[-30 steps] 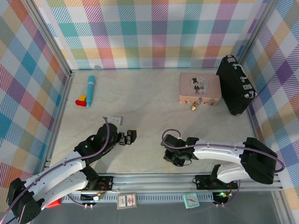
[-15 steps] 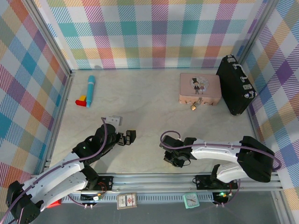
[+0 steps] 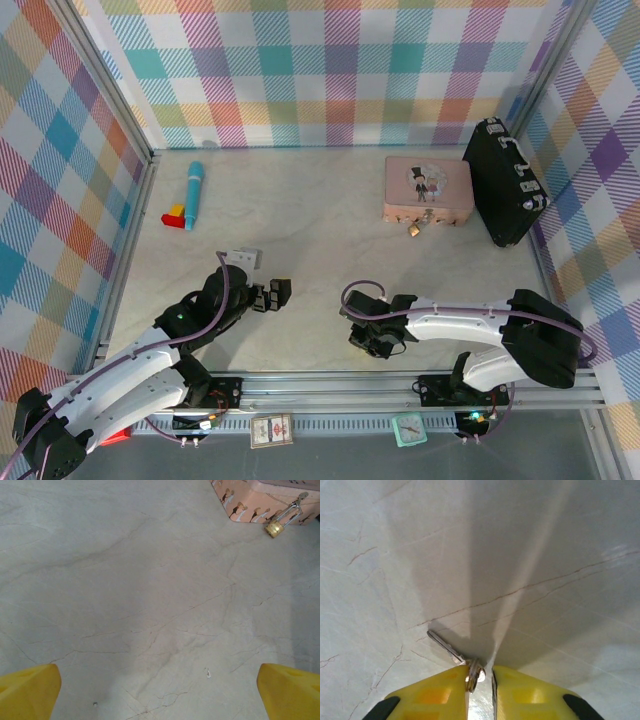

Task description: Unlock the padlock with the key

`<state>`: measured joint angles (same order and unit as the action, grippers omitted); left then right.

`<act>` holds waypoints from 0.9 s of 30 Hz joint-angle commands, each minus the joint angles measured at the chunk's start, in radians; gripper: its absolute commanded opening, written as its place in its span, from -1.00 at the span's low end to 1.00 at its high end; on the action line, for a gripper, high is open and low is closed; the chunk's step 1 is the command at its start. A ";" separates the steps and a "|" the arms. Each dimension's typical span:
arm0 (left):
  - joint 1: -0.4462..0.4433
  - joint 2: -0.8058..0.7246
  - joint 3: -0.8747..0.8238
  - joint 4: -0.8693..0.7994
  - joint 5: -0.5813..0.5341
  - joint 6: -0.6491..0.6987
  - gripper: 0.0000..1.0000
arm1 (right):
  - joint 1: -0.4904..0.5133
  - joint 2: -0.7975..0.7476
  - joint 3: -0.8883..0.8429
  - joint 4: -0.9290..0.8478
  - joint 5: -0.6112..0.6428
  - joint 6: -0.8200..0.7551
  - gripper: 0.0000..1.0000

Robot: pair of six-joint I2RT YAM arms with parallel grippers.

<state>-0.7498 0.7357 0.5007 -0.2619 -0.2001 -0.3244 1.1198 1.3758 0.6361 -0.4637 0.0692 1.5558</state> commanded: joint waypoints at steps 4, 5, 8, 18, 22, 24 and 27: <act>-0.007 0.005 -0.007 0.005 0.011 -0.002 1.00 | 0.006 0.005 0.039 -0.063 0.042 -0.018 -0.72; -0.007 0.008 -0.007 0.007 0.011 -0.002 1.00 | 0.006 0.003 0.049 -0.075 0.050 -0.028 -0.74; -0.008 0.027 -0.007 0.014 0.005 0.001 1.00 | 0.006 0.002 0.072 -0.098 0.068 -0.064 -0.85; -0.007 0.121 0.001 0.060 -0.002 0.012 1.00 | -0.037 -0.085 0.055 -0.031 0.075 -0.185 -1.00; -0.008 0.168 0.004 0.081 -0.009 0.013 1.00 | -0.088 -0.194 -0.093 0.242 0.020 -0.121 -1.00; -0.007 0.187 0.004 0.091 -0.006 0.015 1.00 | -0.115 -0.235 -0.110 0.288 0.018 -0.149 -1.00; -0.007 0.197 0.002 0.109 0.030 0.025 1.00 | -0.156 -0.274 -0.087 0.283 0.007 -0.216 -1.00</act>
<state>-0.7506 0.9306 0.5007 -0.1989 -0.1978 -0.3202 0.9874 1.1397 0.5327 -0.2874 0.1005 1.3926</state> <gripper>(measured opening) 0.998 0.055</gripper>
